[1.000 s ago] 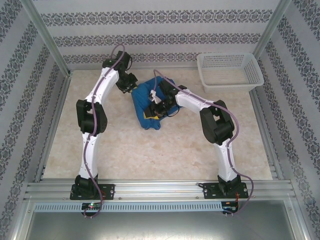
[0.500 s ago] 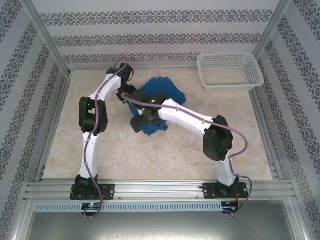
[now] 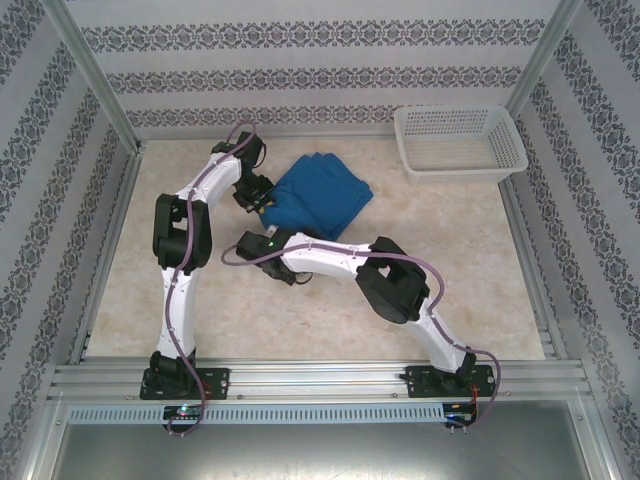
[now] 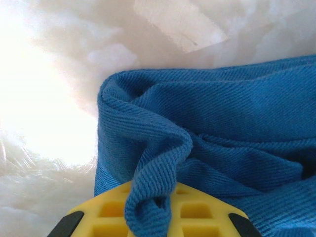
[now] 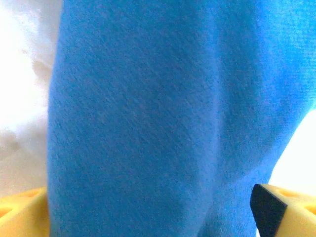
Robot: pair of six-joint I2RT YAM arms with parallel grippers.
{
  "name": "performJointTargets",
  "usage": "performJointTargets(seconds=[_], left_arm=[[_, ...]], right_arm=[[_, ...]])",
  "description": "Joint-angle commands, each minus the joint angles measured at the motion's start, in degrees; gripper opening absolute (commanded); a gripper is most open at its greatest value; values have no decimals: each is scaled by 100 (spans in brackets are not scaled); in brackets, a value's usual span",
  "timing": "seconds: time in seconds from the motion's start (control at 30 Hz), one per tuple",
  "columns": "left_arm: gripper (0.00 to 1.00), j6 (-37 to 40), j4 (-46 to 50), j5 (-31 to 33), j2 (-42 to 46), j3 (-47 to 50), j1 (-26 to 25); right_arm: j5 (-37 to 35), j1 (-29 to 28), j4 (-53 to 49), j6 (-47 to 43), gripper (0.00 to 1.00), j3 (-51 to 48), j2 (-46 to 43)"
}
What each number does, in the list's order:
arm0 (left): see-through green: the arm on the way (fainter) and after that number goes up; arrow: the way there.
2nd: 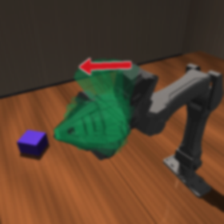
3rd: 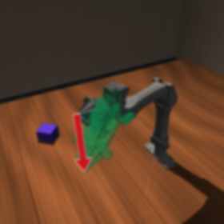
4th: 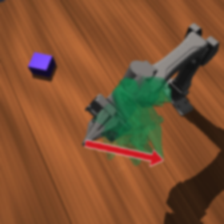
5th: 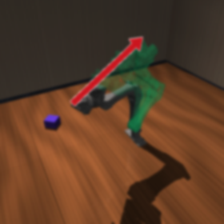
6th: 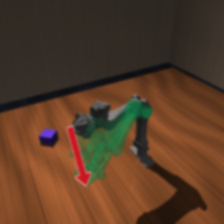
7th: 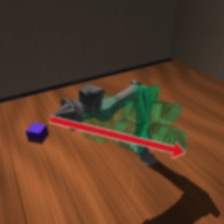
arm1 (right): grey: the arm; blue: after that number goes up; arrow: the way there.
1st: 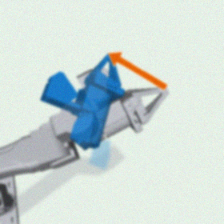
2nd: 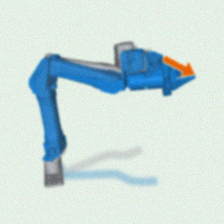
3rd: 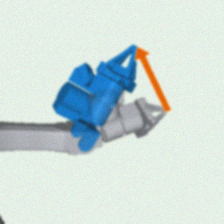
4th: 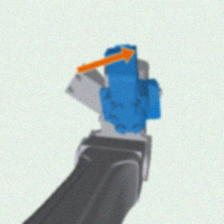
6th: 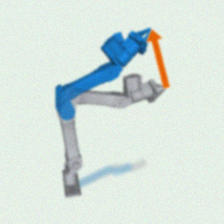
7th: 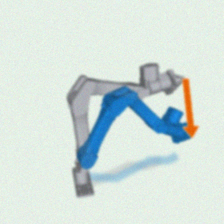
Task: Roll up the long pants
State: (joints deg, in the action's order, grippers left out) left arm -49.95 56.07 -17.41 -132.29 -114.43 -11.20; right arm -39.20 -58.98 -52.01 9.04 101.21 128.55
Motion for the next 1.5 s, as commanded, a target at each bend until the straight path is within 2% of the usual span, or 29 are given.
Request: performJointTargets(seconds=[0.0,0.03,0.07,0.1,0.23,0.27,0.3,0.33,0.37,0.5,0.7,0.83,0.9,1.07,1.23,1.33,1.47], left_arm=[[0,-25,178,-159,298,205,-33],[0,-18,163,-174,348,239,-32],[0,-14,155,-184,406,282,-34],[0,7,154,-184,449,305,-39],[0,106,211,-192,650,325,15],[0,136,195,-202,695,310,37],[5,172,201,-211,734,270,60],[24,212,242,-219,766,197,87],[50,259,270,-232,807,119,117],[100,358,339,-245,965,-67,188],[100,335,296,-186,1397,86,200],[100,54,-320,-192,1974,912,184],[100,-69,-660,-234,2237,1349,147],[100,-238,-1246,-130,2596,2180,-124],[100,-208,-1828,245,2456,2658,-347],[100,-203,-2062,506,2087,2694,-361],[100,-129,-2036,909,1610,2367,-359]], right_arm=[[-695,301,846,-941,83,-153,29],[-506,407,995,-1136,57,-180,42],[-273,519,1094,-1292,20,-217,26],[-48,612,1166,-1369,0,-241,-10],[1149,918,1140,-1304,0,-257,-333],[1675,1037,1039,-1151,0,-227,-441],[2172,1142,969,-969,0,-214,-537],[2657,1264,969,-773,0,-261,-665],[3239,1395,975,-634,0,-299,-759],[5141,1860,753,-210,0,-108,-799],[7305,2311,426,250,0,418,-503],[8785,2608,799,933,0,481,-309],[9210,2695,902,1203,0,518,-209],[9783,2803,949,1497,0,512,45],[10285,2835,1255,1848,0,259,173],[10490,2830,1448,1994,0,88,107],[10477,2847,1011,1698,0,105,-16]])
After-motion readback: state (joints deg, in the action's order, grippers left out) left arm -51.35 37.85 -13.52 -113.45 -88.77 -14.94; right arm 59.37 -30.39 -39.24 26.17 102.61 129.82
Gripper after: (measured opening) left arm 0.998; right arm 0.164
